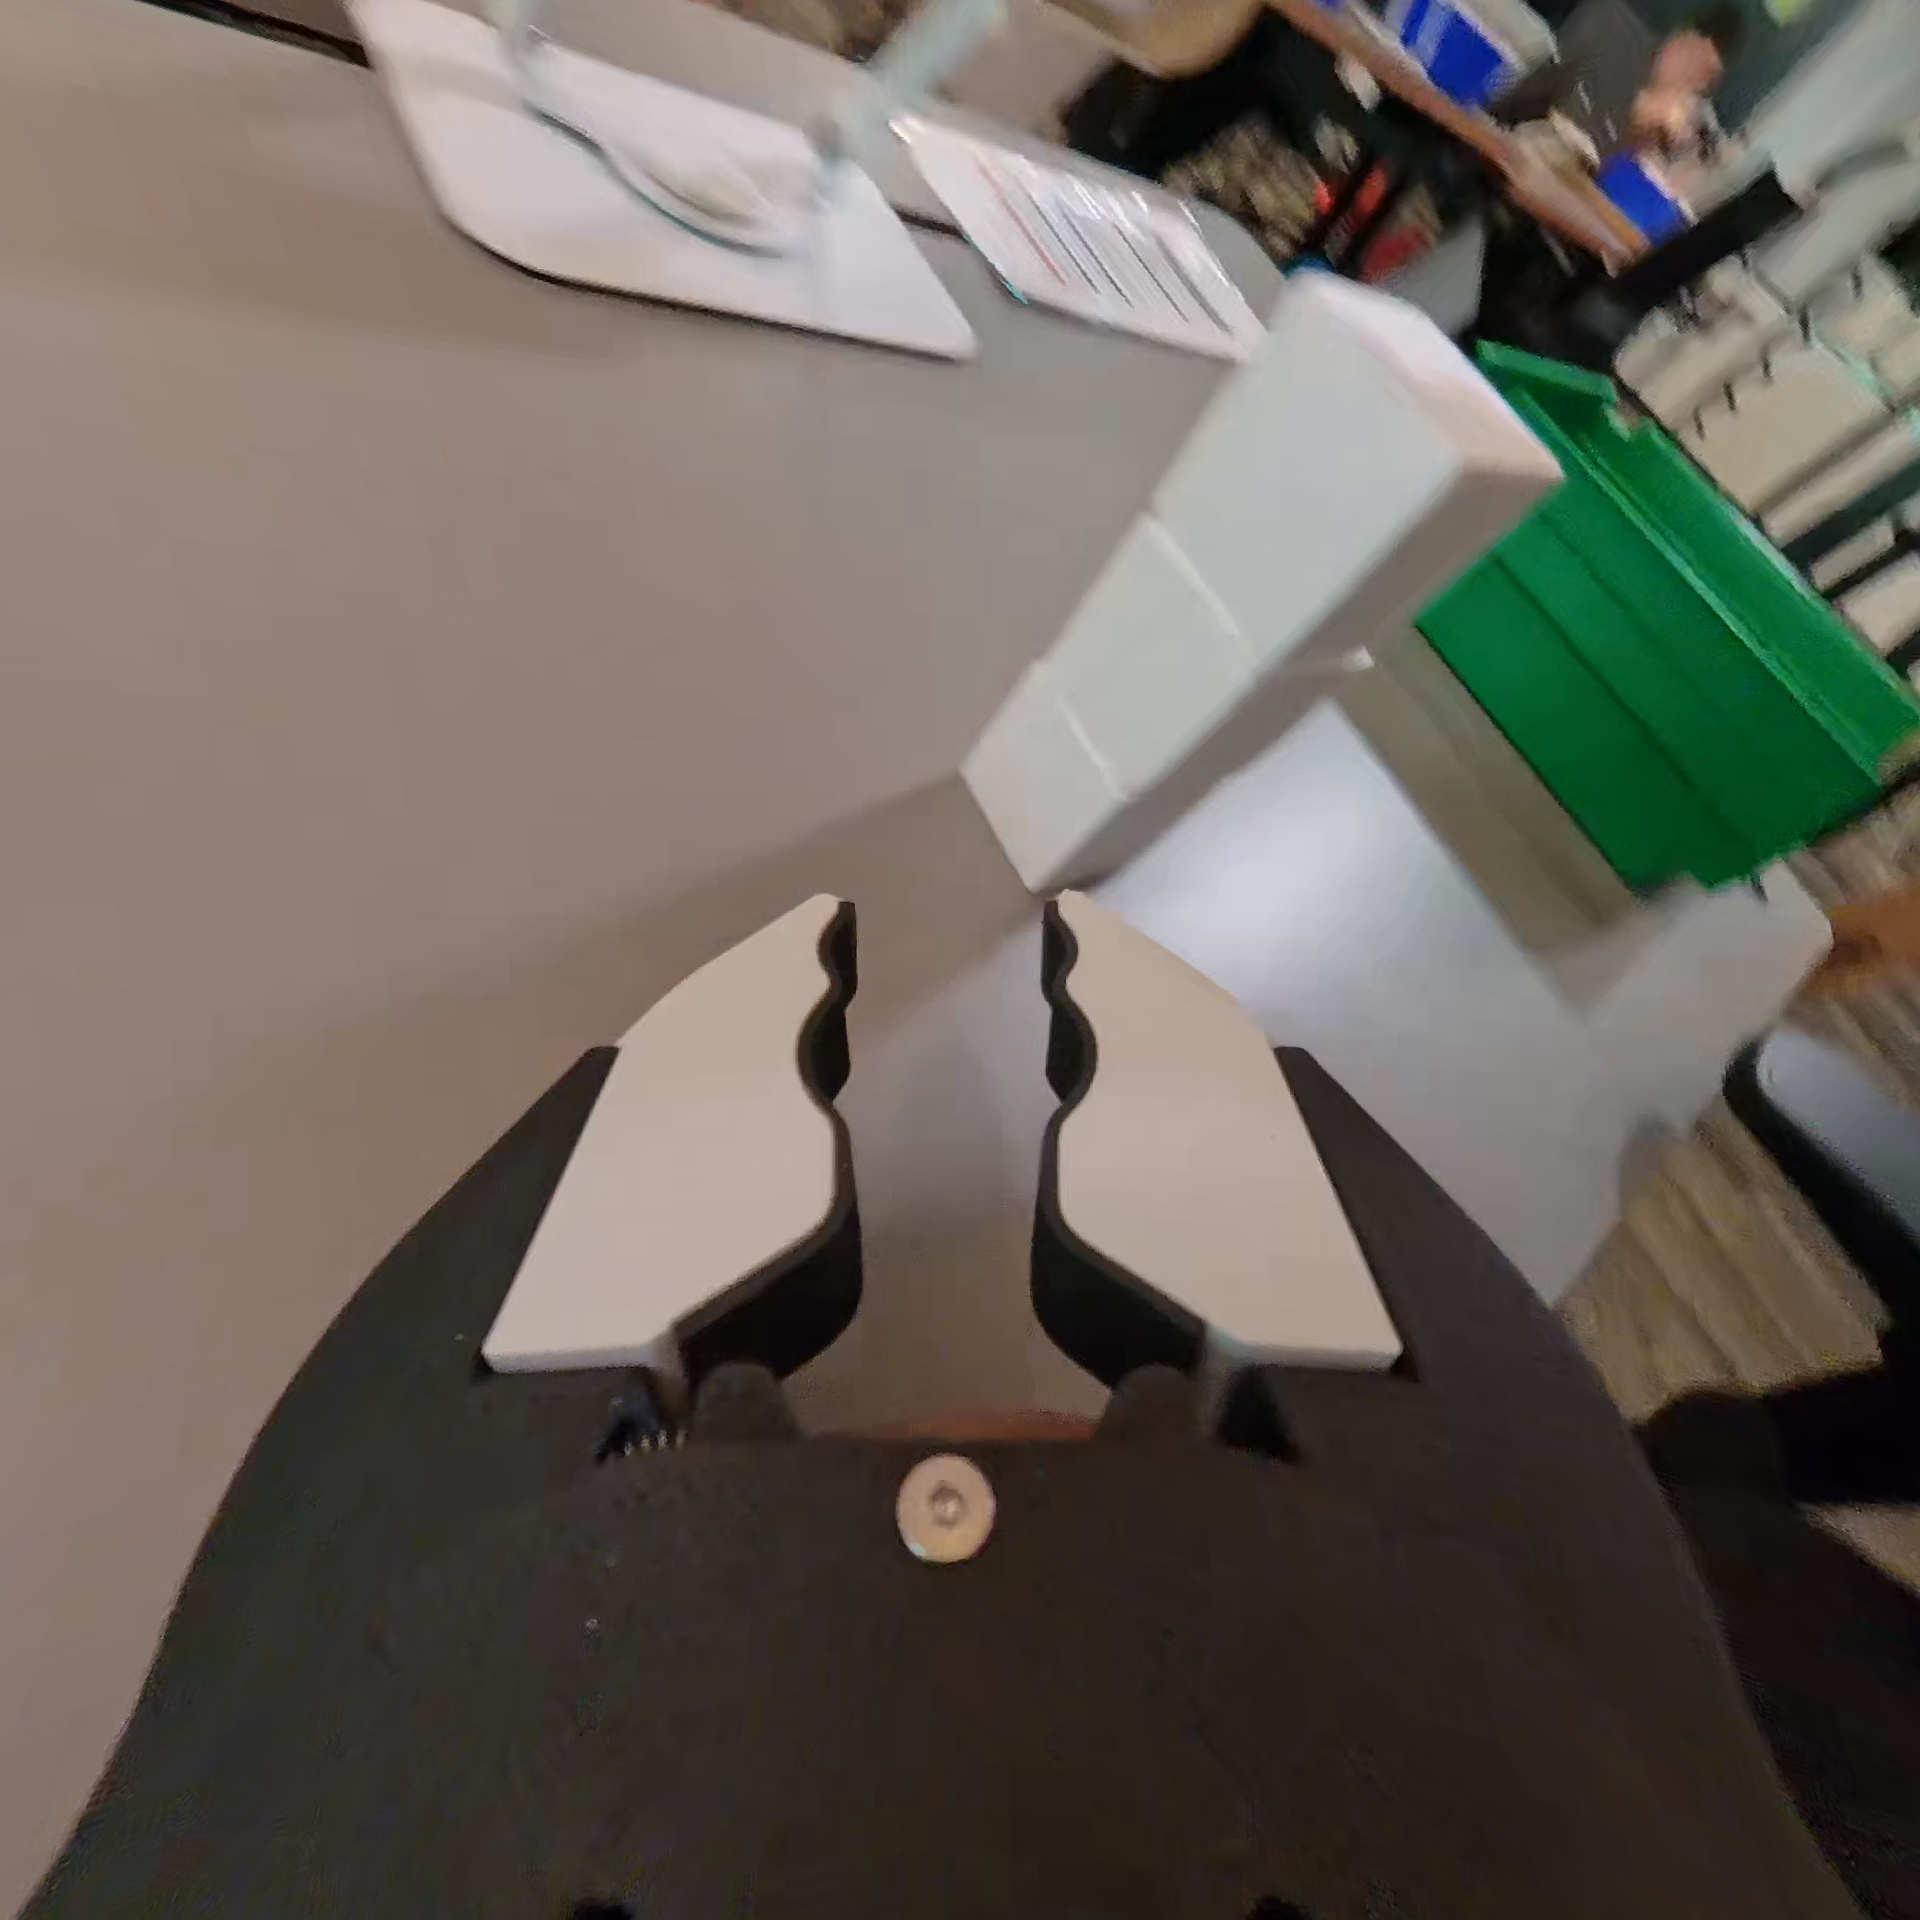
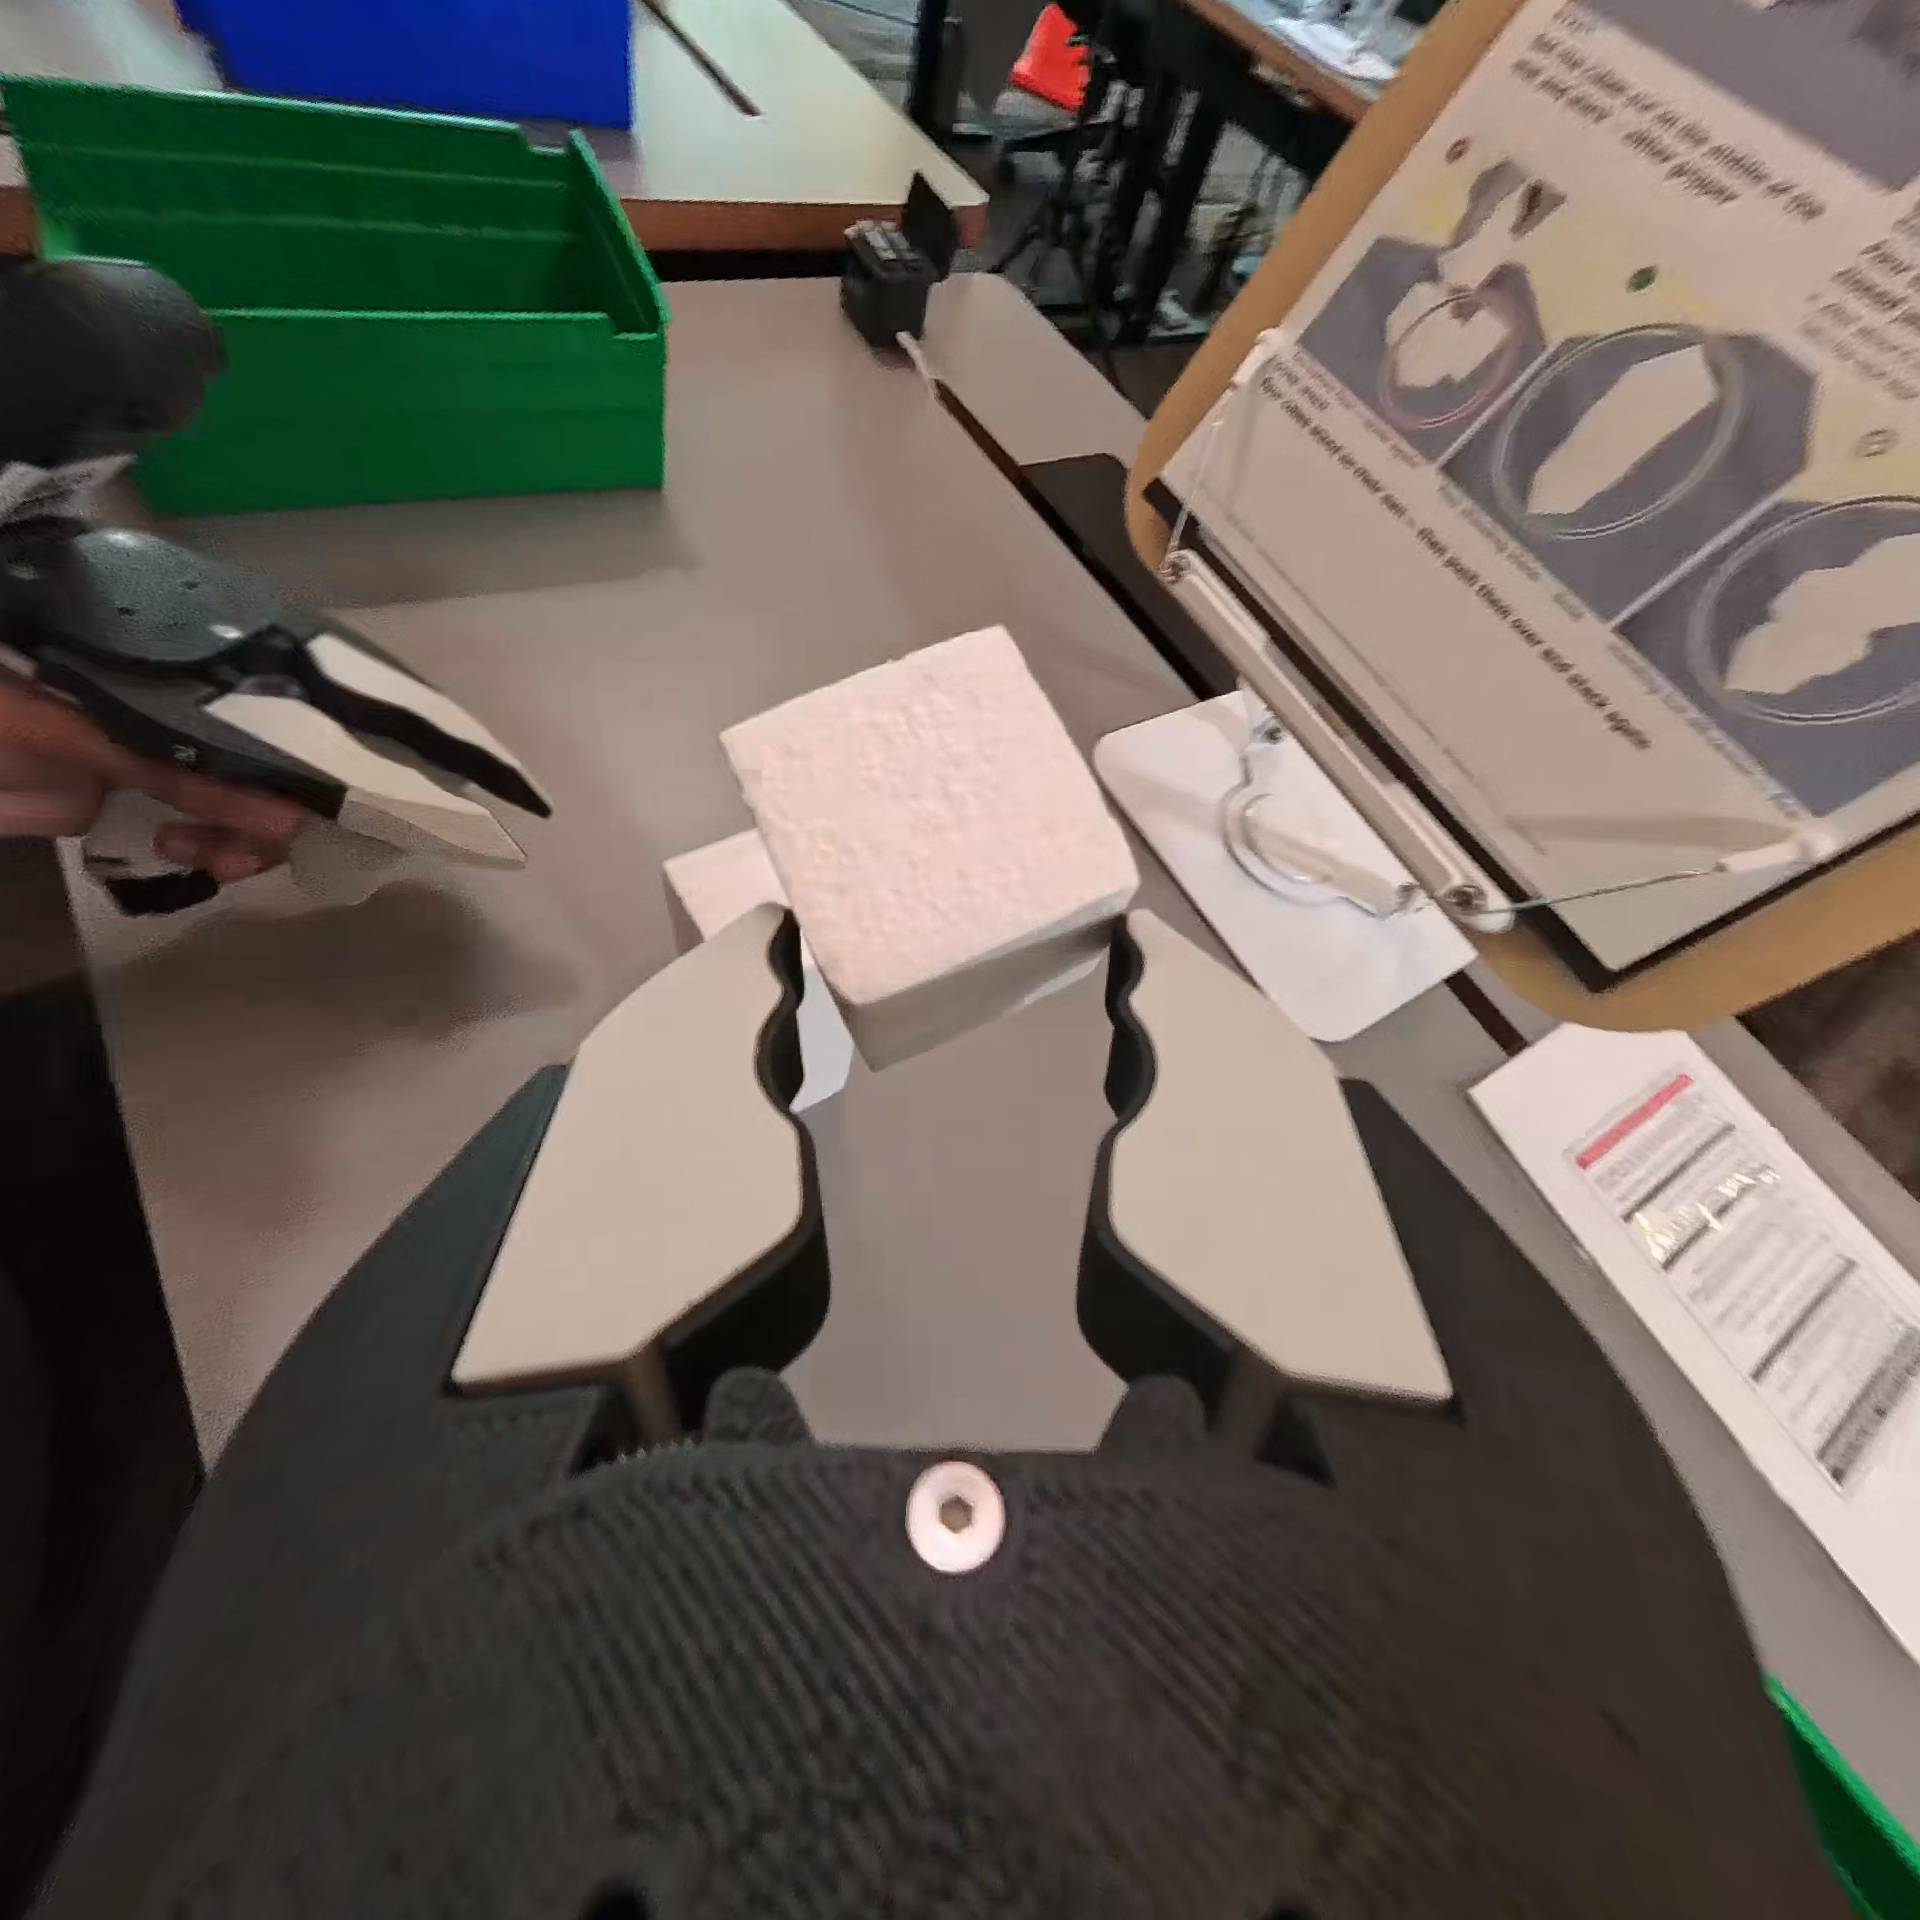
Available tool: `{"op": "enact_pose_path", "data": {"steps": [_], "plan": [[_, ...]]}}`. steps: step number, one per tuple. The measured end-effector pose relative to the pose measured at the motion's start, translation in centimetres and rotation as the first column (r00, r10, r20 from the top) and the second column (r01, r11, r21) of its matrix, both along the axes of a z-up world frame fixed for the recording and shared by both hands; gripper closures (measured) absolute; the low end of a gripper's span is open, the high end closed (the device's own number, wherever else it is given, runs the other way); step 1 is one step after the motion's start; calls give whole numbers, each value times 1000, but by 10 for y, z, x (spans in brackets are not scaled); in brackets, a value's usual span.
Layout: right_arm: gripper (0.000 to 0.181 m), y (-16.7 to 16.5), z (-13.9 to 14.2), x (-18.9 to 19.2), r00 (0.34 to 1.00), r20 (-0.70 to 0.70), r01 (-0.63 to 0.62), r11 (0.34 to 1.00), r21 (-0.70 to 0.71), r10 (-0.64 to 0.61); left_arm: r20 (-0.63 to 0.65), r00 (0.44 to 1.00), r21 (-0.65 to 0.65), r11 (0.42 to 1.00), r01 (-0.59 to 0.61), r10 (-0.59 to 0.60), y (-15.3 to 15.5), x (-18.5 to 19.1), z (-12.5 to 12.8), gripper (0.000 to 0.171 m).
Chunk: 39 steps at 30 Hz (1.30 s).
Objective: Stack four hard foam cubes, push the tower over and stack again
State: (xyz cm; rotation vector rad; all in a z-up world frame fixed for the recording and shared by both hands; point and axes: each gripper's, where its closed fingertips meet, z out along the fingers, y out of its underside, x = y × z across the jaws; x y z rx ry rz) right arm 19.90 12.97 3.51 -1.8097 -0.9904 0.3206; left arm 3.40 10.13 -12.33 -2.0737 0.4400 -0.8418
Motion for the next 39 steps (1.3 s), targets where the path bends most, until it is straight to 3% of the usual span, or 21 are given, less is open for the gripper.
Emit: {"op": "enact_pose_path", "data": {"steps": [2, 5, 10, 13, 22, 31, 39], "plan": [[124, -1, -11, -4, 997, -1, -72, 997, -27, 72, -82, 995, 39, 997, 61, -57, -3, 5, -8, 135], [124, -3, -24, -15, 988, -23, -154, 985, -80, 153, -167, 986, 107, 994, 33, -15, 6, -11, -13, 135], [124, -9, -24, -37, 970, -78, -238, 968, -78, 232, 11, 998, 45, 997, -56, 56, 19, -31, -3, 136], [124, -5, -31, -43, 976, -47, -217, 972, -91, 213, 51, 995, -40, 996, -85, 87, 24, -39, -10, 134], [124, 7, -49, -49, 990, -31, -138, 974, -178, 135, -166, 986, 55, 998, -15, 24, 23, -35, -22, 134], [124, 6, -58, -51, 989, -17, -145, 968, -206, 145, -28, 998, -30, 998, -50, 49, 27, -38, -18, 134], [124, 5, -62, -54, 989, -2, -147, 966, -214, 150, -95, 995, -9, 999, -30, 29, 24, -35, -23, 134]]}}
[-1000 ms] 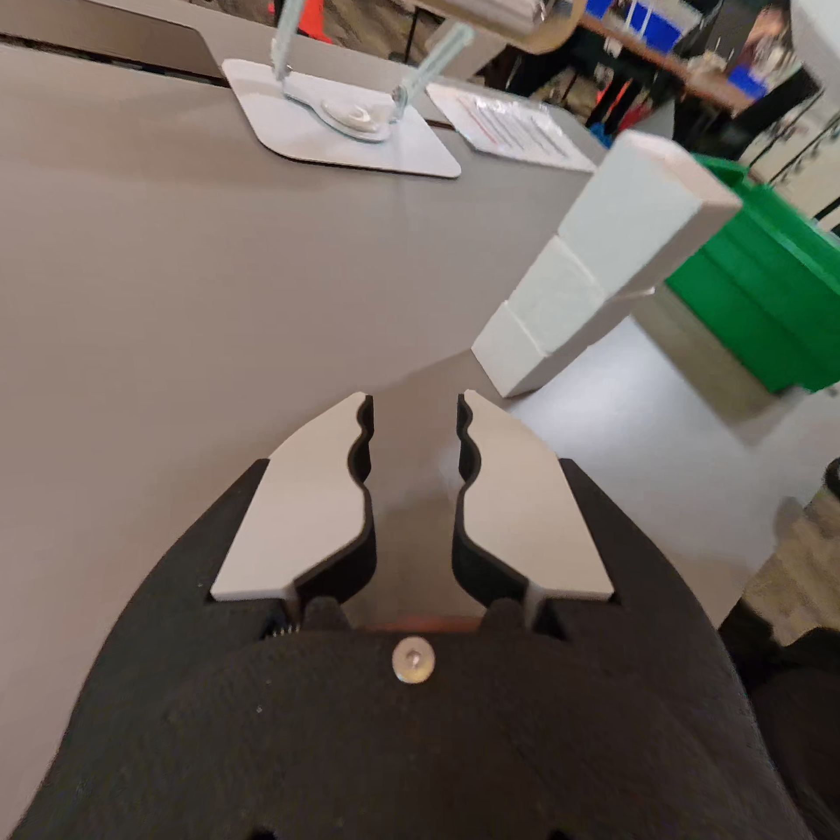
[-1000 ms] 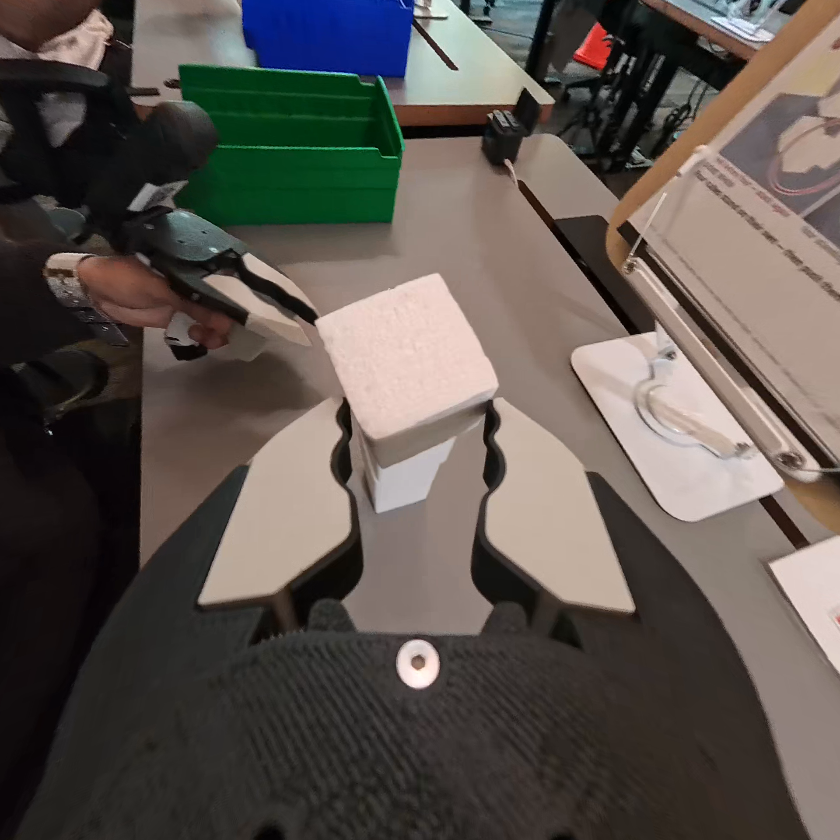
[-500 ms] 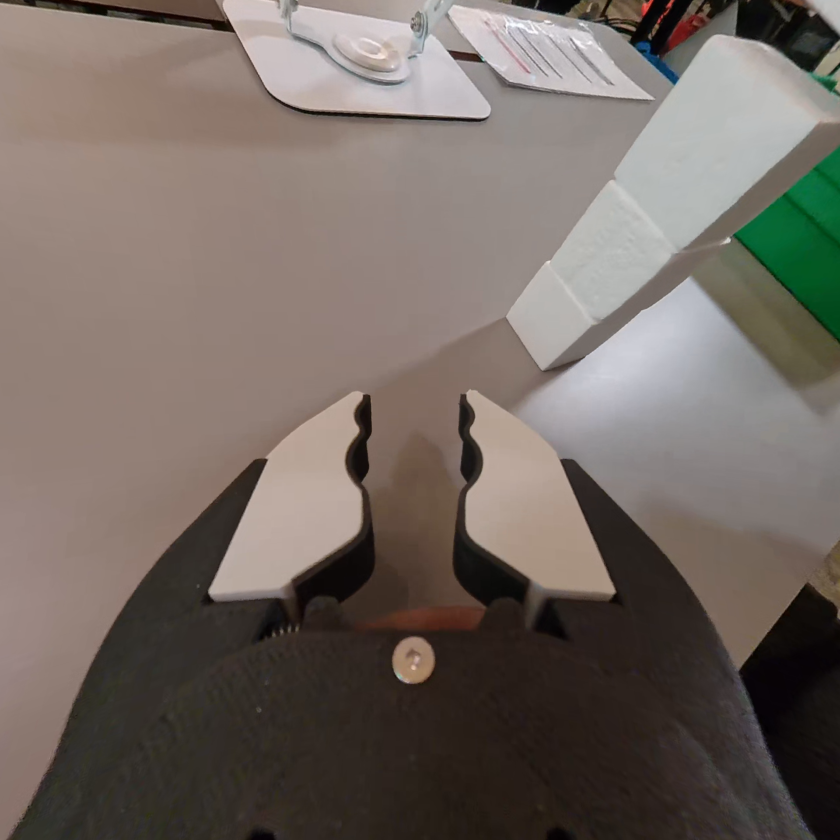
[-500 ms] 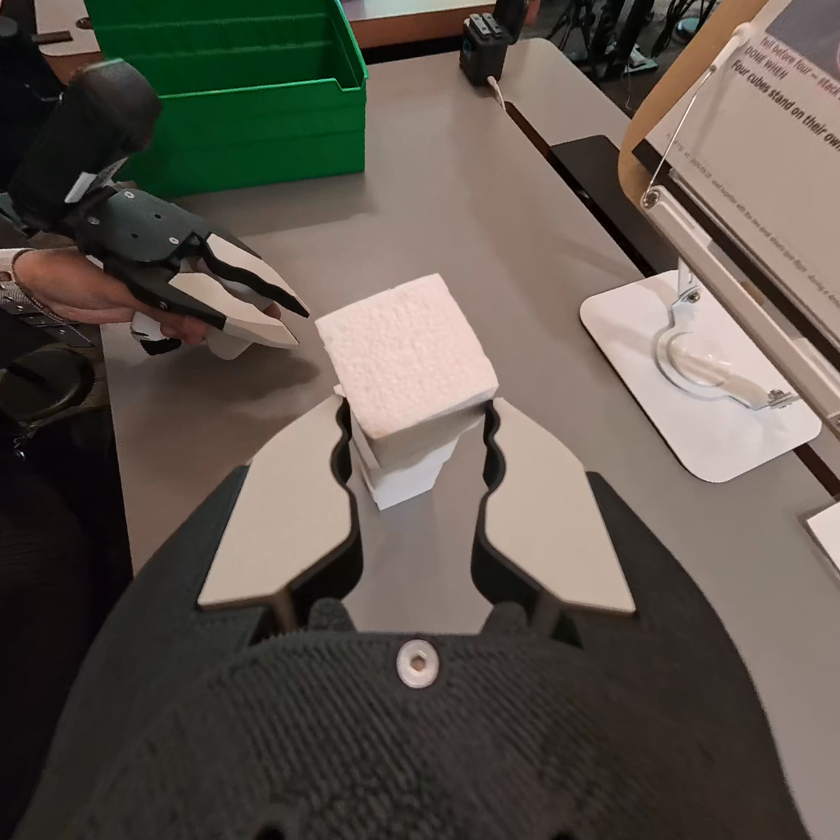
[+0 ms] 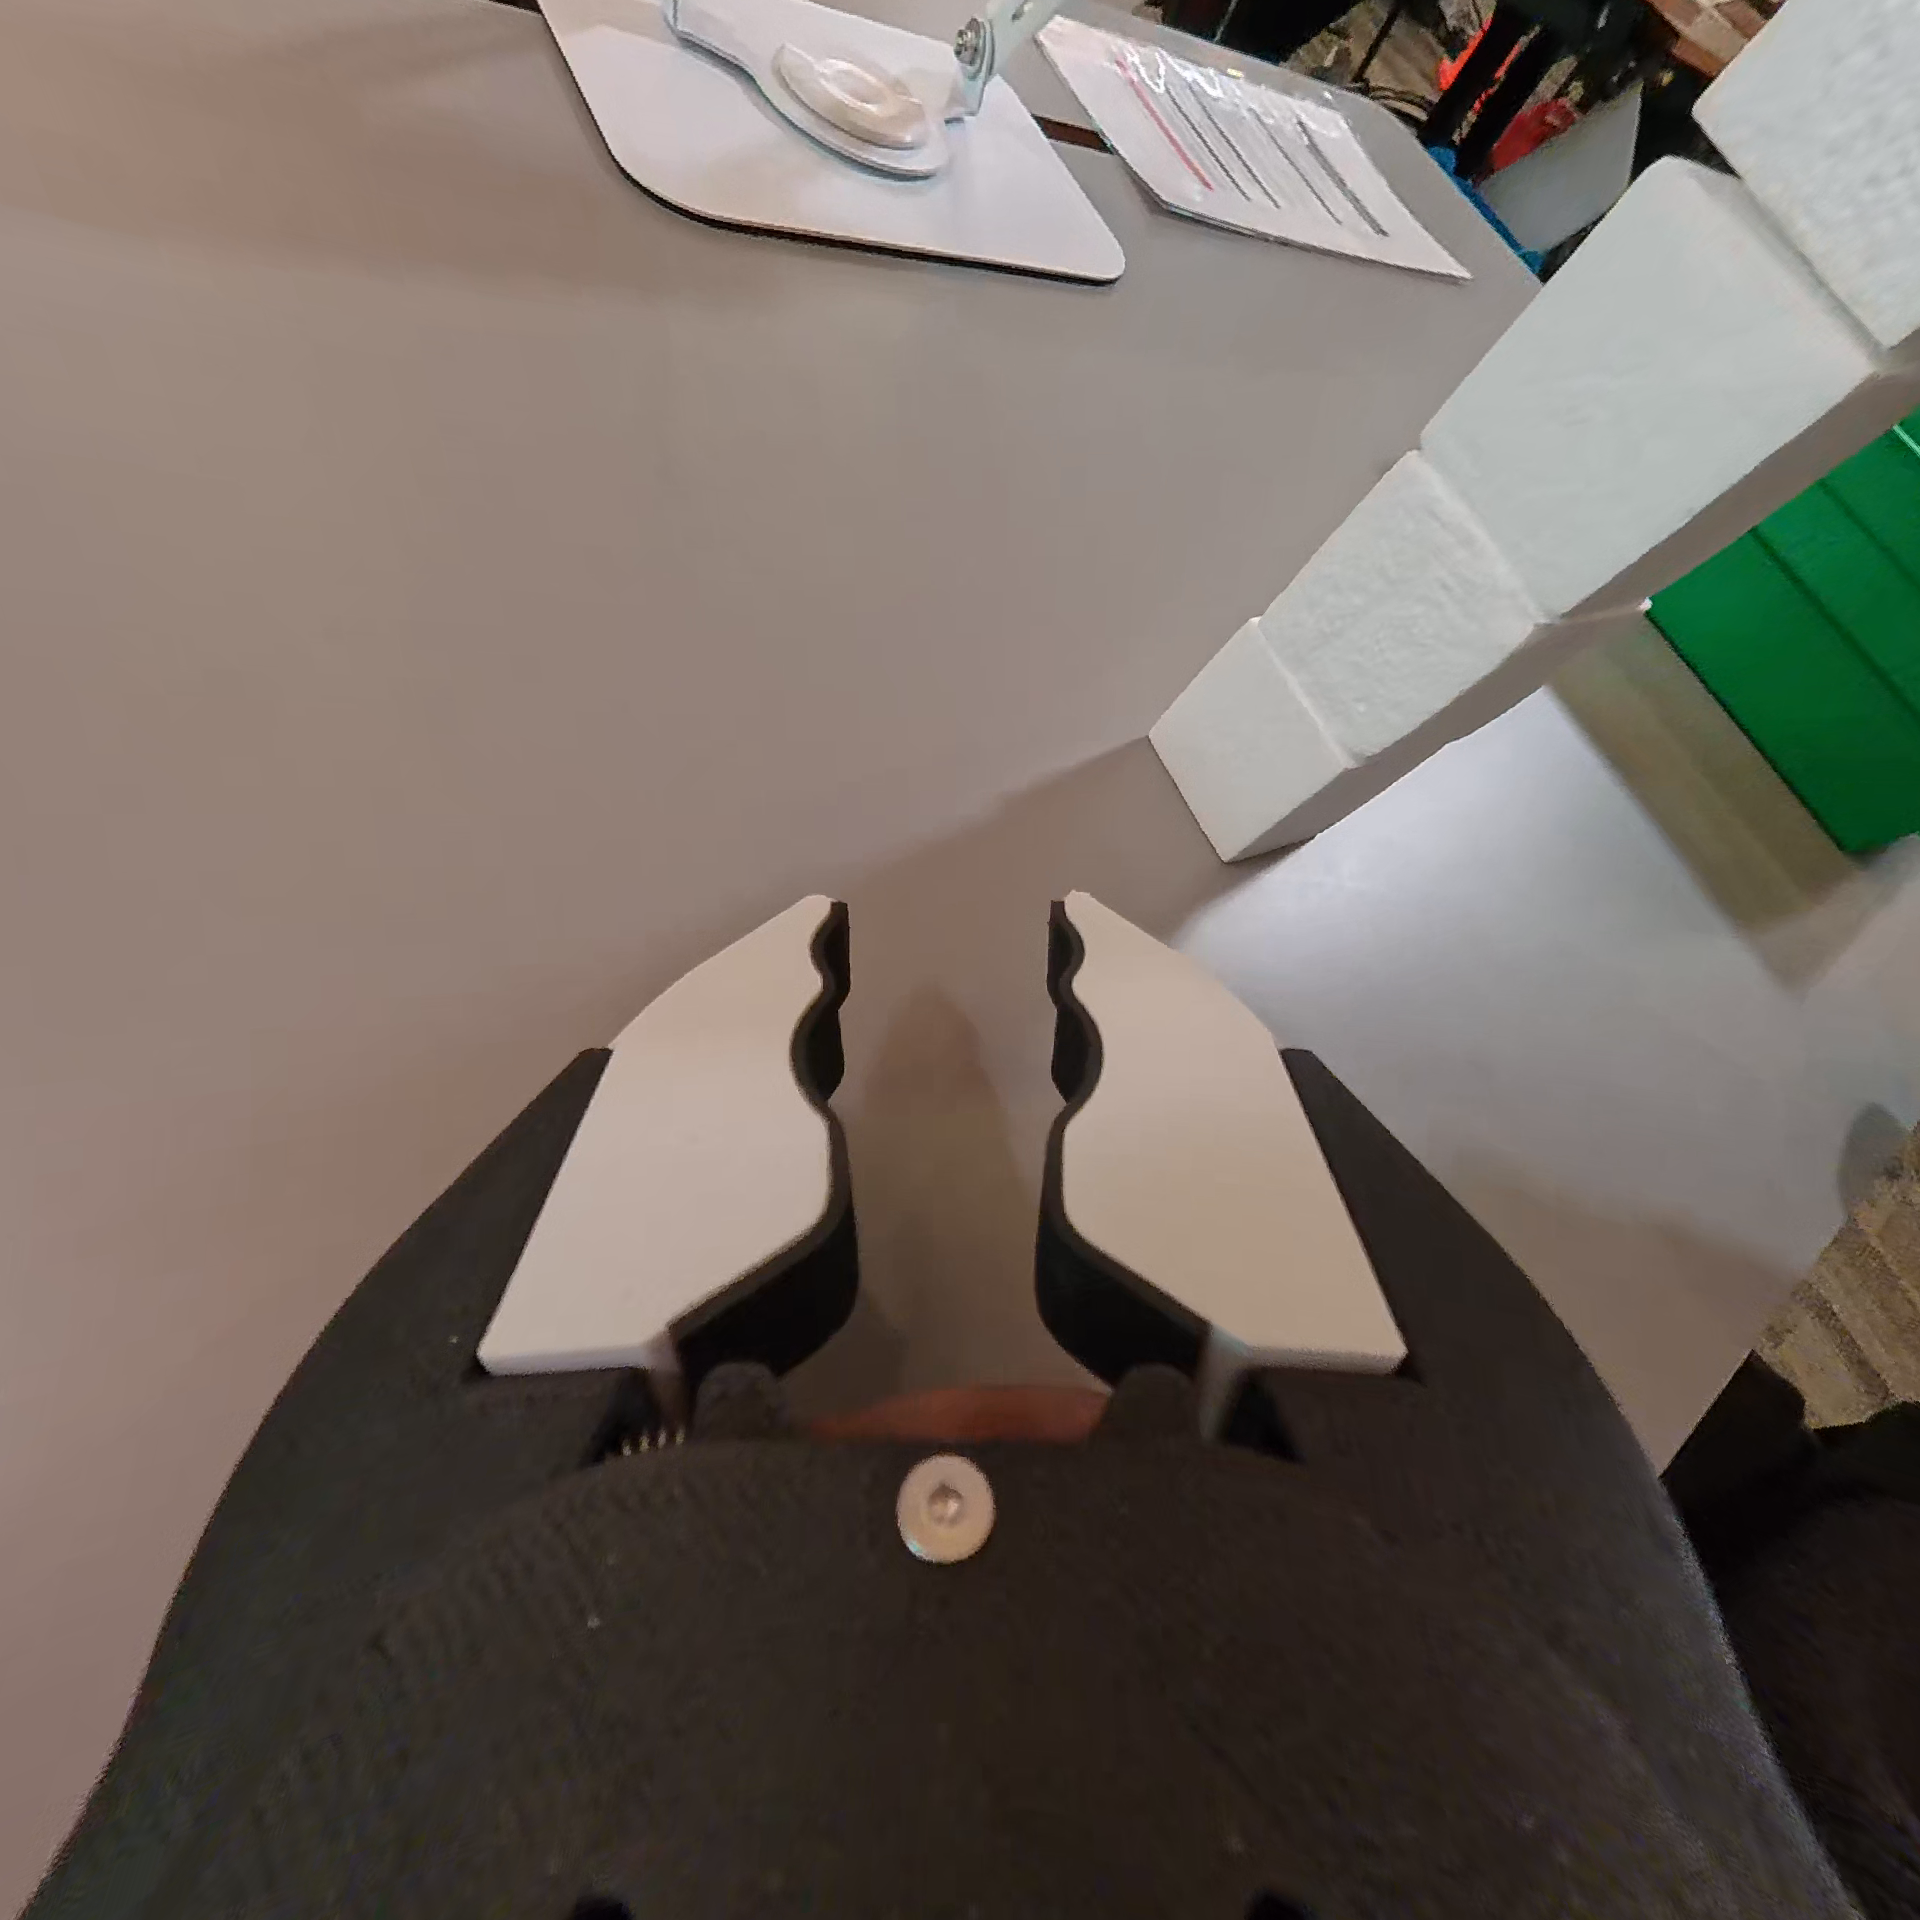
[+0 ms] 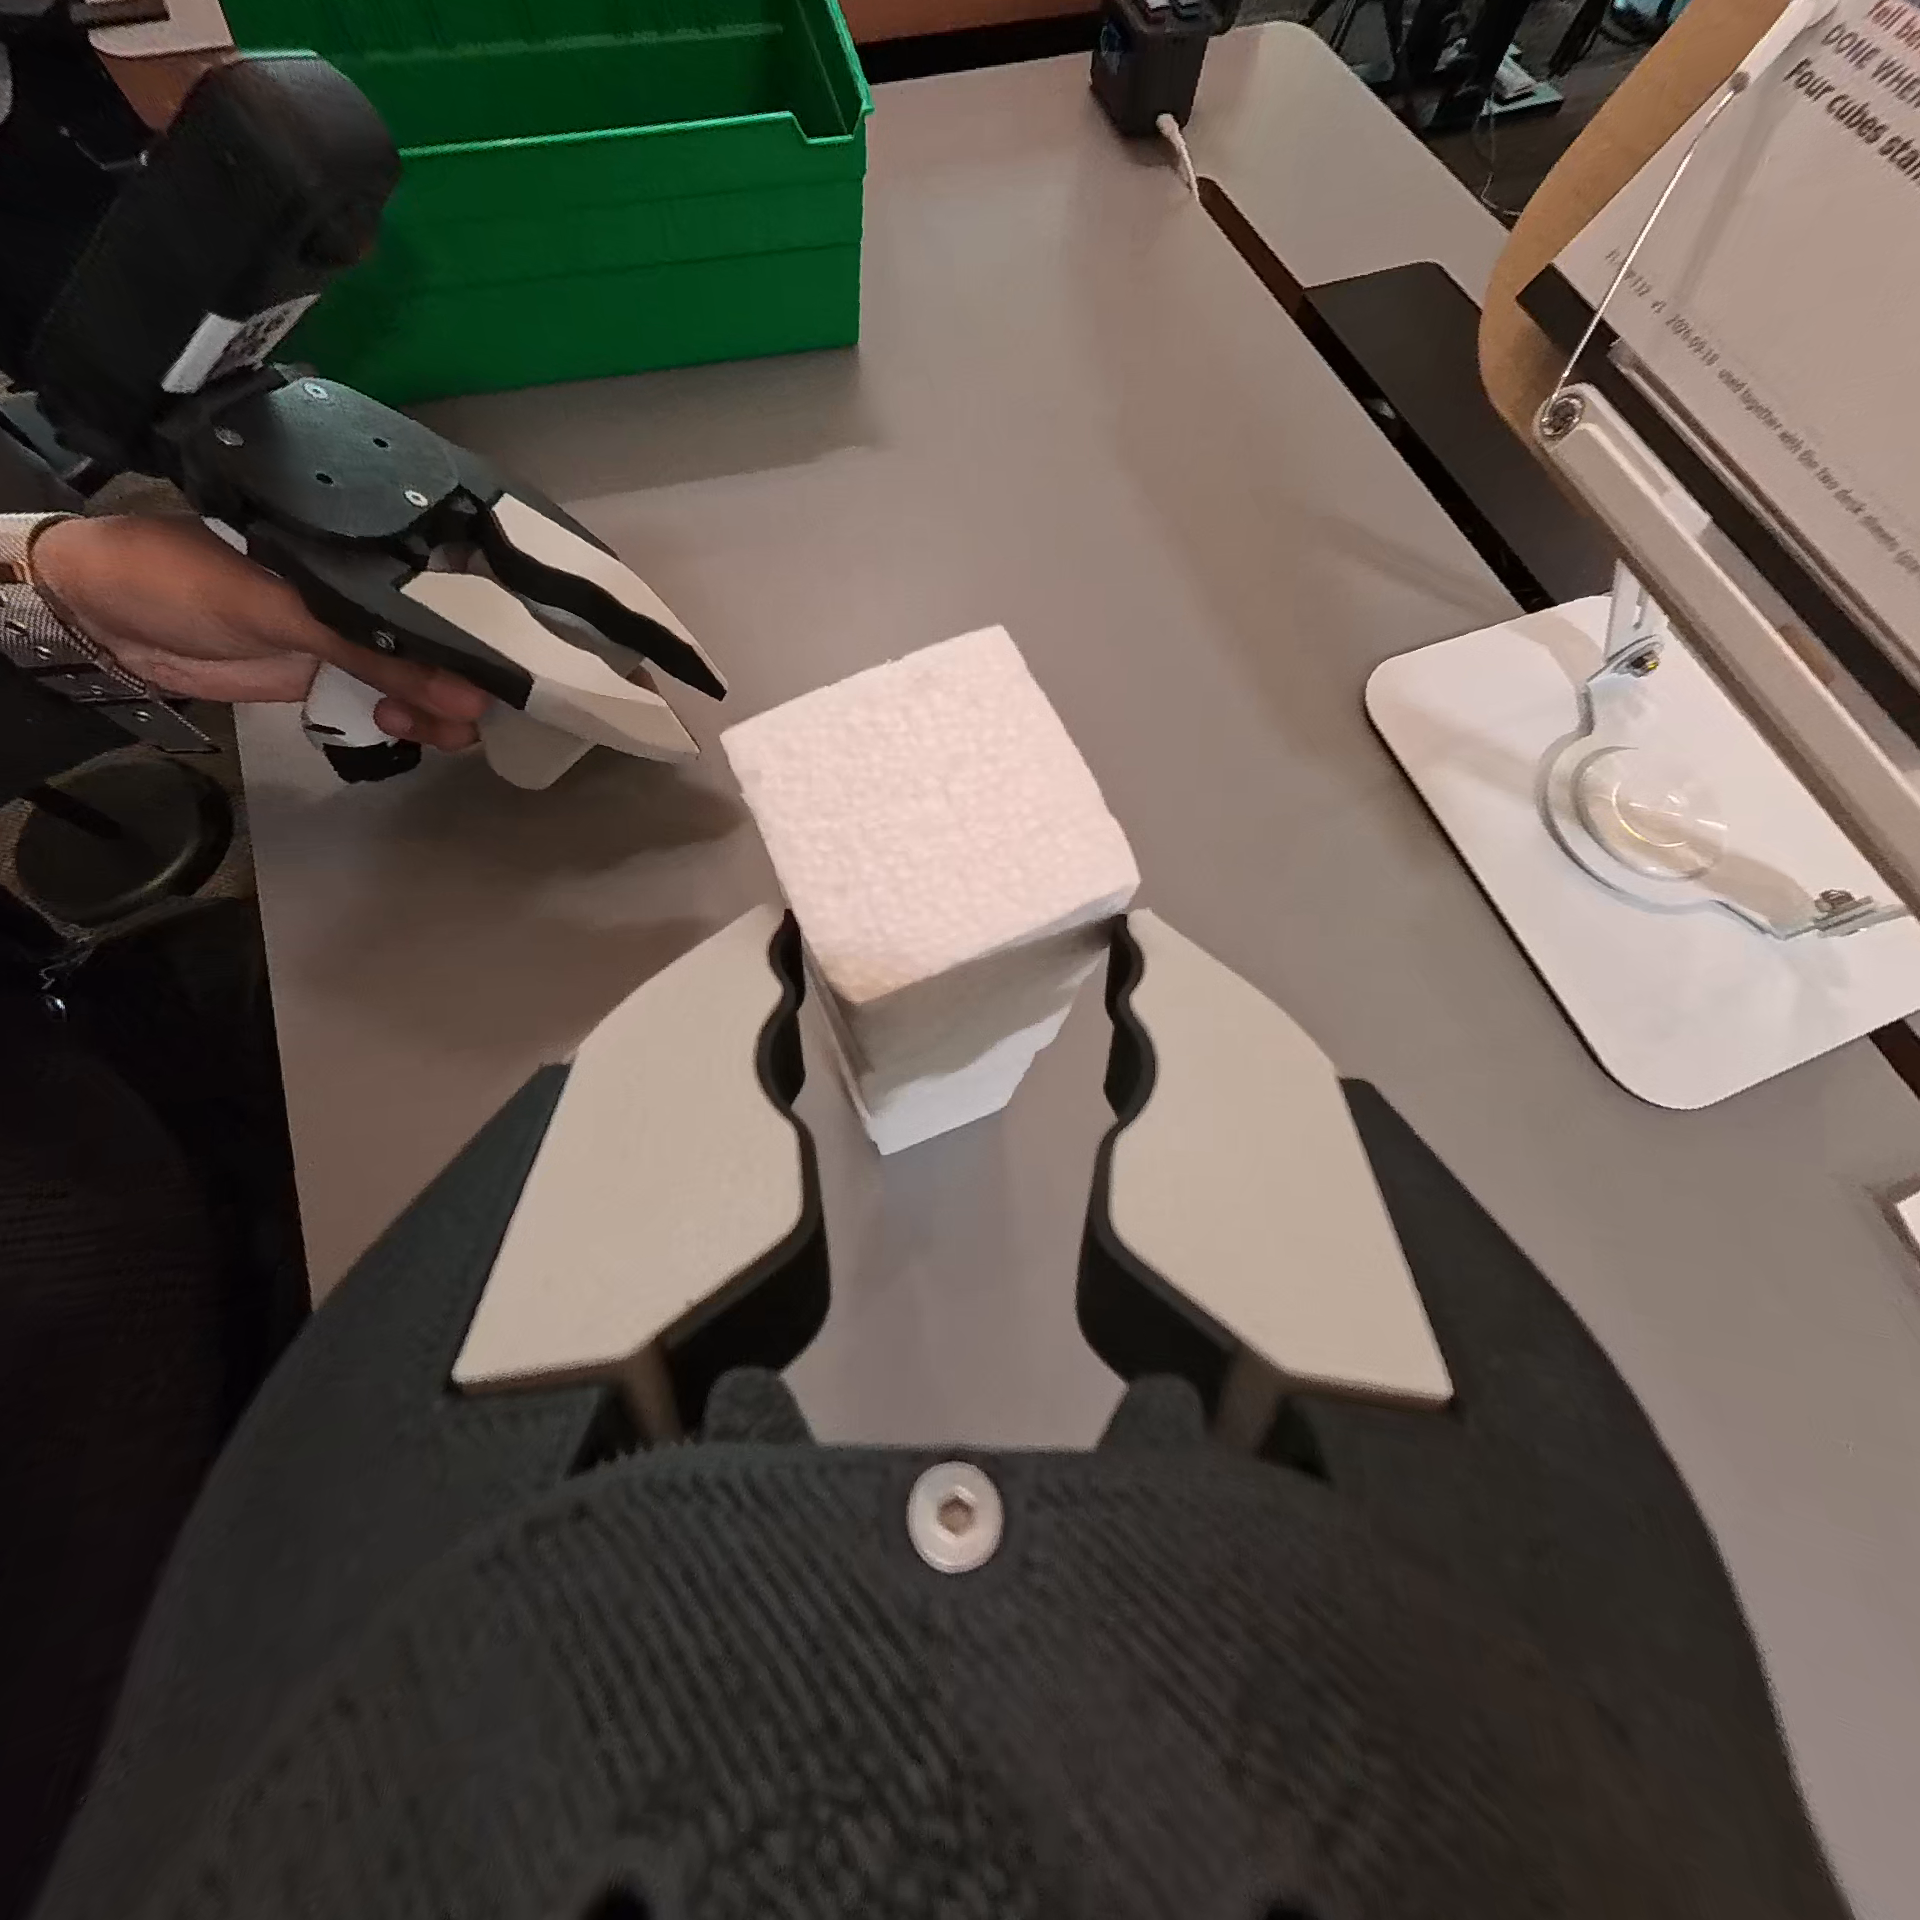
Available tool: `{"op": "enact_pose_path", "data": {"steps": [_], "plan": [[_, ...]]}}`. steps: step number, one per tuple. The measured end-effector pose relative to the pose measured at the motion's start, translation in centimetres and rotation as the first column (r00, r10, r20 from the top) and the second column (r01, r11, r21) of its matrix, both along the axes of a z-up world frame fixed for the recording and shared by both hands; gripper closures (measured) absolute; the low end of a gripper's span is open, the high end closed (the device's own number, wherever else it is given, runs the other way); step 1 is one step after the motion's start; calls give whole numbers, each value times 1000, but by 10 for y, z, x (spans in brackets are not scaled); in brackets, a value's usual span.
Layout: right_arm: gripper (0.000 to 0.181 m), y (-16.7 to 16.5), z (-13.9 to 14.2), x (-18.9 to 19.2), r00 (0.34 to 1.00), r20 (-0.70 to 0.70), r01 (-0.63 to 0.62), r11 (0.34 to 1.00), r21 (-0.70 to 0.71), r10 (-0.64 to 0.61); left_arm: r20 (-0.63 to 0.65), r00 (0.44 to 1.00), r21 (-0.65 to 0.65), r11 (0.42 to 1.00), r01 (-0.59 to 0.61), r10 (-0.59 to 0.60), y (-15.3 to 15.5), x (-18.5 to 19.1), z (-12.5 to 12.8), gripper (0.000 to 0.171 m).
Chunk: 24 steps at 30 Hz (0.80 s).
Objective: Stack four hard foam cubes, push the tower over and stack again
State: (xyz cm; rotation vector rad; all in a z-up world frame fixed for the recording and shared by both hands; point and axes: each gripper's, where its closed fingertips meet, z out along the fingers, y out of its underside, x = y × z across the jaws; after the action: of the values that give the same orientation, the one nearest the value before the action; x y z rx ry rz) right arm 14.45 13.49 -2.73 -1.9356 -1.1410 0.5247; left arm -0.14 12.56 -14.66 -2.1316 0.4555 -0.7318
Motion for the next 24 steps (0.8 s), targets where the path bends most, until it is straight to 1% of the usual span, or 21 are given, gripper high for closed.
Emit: {"op": "enact_pose_path", "data": {"steps": [10, 24], "plan": [[124, -1, 3, 0, 1000, 2, 11, 1000, 3, -11, 16, 1000, -12, 1000, -7, 7, 1, -1, 0, 134], [124, 0, -1, -1, 1000, 2, 16, 1000, -11, -16, 27, 1000, -28, 1000, 2, -1, 0, 0, -1, 134]]}}
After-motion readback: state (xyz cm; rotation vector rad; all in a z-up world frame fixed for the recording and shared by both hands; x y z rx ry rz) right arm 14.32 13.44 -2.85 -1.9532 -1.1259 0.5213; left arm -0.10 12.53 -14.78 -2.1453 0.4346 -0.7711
